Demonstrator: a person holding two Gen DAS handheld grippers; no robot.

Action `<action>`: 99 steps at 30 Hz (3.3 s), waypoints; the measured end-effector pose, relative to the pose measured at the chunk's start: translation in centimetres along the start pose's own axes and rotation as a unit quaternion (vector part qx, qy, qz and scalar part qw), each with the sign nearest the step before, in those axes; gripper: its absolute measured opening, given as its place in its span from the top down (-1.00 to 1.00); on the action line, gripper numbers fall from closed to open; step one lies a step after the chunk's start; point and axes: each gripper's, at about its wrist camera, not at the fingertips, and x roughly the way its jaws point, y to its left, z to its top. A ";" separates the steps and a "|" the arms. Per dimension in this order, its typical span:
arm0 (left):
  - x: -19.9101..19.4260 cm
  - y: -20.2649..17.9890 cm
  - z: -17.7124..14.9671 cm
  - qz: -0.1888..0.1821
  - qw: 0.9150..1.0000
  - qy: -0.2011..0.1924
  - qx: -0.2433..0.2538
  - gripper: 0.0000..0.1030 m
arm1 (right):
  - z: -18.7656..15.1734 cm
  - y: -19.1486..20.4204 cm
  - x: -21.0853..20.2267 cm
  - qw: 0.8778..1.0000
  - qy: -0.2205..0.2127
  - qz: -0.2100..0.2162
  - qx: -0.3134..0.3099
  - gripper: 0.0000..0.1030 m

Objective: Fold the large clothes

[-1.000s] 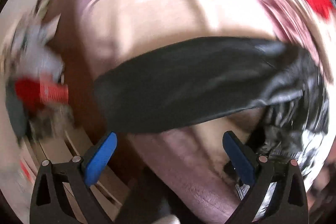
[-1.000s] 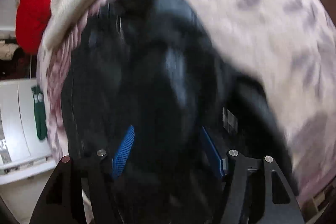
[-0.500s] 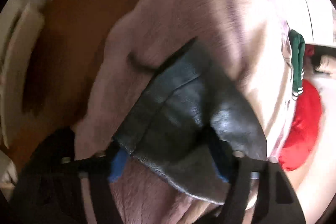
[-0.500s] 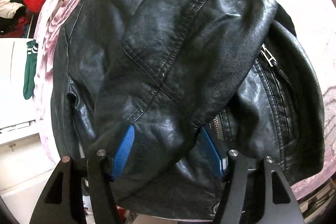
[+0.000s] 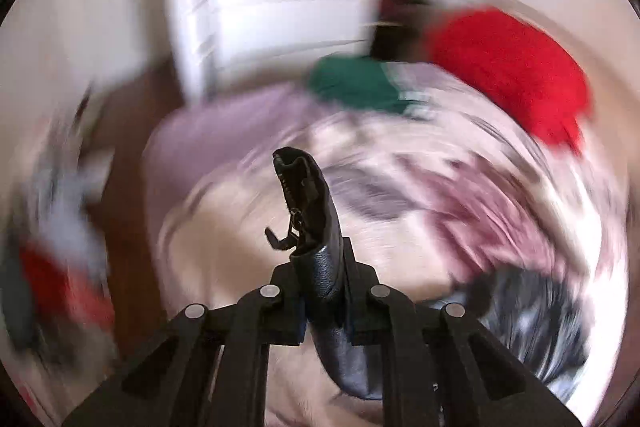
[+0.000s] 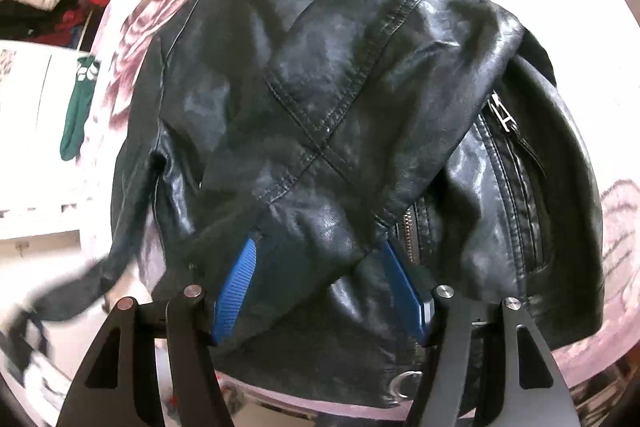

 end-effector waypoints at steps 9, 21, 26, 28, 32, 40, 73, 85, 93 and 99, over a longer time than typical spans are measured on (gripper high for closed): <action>-6.8 -25.8 -10.0 -0.209 0.920 -0.016 0.330 0.83 | -0.1 -8.5 -5.0 0.995 -0.039 0.025 0.088 -0.53; -14.3 -37.5 -35.4 -0.352 0.730 0.101 0.576 0.82 | -6.8 -26.0 -11.5 0.974 -0.048 -0.050 0.218 -0.53; -12.3 -36.3 -35.4 -0.317 0.731 0.173 0.578 0.48 | -7.7 -29.2 -12.8 0.975 -0.030 -0.051 0.212 -0.53; -11.9 -35.4 -33.7 -0.318 0.742 0.206 0.553 -0.24 | -7.2 -29.1 -13.4 0.980 -0.027 -0.047 0.193 -0.53; -9.6 -32.4 -28.4 -0.304 0.782 0.248 0.484 -0.68 | -4.9 -27.2 -14.8 0.989 -0.037 -0.020 0.145 -0.53; -1.4 -24.5 -18.7 -0.135 0.885 0.252 0.367 -0.68 | 1.3 -20.3 -9.9 0.998 0.005 0.021 0.059 -0.53; 12.6 -22.1 -7.1 -0.167 0.912 0.342 0.151 -0.55 | 4.2 -12.1 -2.5 0.994 0.100 -0.022 0.038 -0.26; 21.3 -22.2 -3.4 0.005 0.940 0.223 0.258 -0.55 | 17.8 6.6 -2.5 0.995 0.030 0.091 -0.037 -0.26; 26.0 -17.6 -3.5 0.030 0.940 0.282 0.189 -0.55 | 19.5 21.3 9.9 0.977 0.110 0.066 -0.172 0.54; 25.3 -17.9 -3.0 -0.028 0.937 0.299 0.177 -0.55 | 21.5 13.1 7.9 0.997 0.048 0.061 0.029 0.92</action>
